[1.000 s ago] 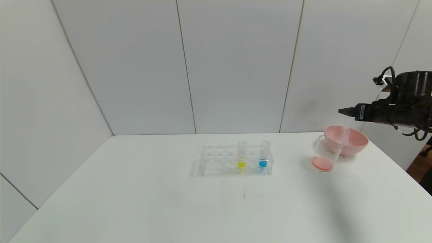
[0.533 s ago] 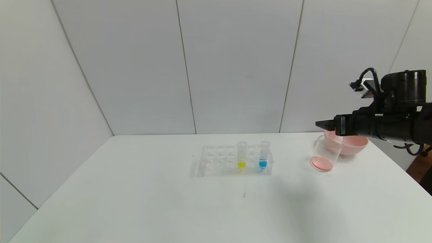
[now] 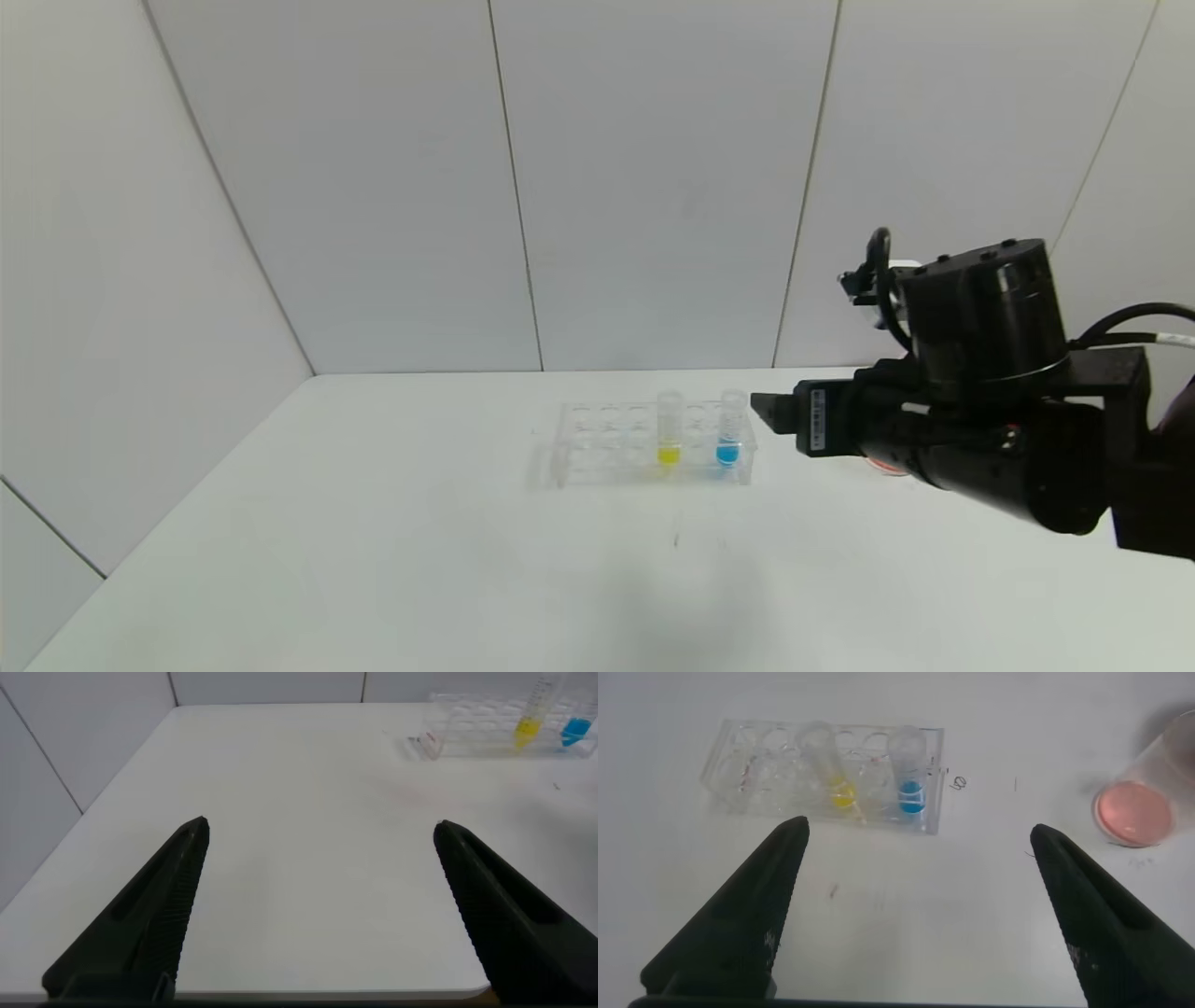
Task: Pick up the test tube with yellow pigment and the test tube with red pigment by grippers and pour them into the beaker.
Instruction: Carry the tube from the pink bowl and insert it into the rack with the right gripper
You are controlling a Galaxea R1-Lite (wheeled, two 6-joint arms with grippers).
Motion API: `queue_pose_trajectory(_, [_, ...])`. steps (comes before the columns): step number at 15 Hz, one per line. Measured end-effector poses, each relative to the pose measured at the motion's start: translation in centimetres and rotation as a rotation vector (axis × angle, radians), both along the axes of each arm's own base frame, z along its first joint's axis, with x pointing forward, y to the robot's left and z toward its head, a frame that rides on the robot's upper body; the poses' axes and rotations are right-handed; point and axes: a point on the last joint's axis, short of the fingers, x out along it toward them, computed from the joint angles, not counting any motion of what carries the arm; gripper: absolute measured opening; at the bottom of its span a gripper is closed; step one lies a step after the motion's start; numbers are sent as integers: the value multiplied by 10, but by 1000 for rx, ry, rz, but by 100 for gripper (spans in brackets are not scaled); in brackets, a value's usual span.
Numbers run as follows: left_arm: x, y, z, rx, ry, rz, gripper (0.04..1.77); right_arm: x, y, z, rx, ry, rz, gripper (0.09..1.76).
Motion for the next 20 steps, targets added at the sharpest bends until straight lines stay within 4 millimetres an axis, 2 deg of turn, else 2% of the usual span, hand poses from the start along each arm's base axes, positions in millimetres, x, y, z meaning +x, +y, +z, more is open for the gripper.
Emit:
queue_pose_trajectory(4, [0,0,0,0,0,0,172,-14,53,-15,42,3,9,170])
queue_pose_trajectory(9, [0,0,0,0,0,0,172,-5,93,-39,-4,4,10,170])
queue_pose_trajectory(14, [0,0,0,0,0,0,172,27,117,-57,-31,3,-20,170])
queue_pose_trajectory(20, [0,0,0,0,0,0,172,81,118,-84,-52,0,-101,170])
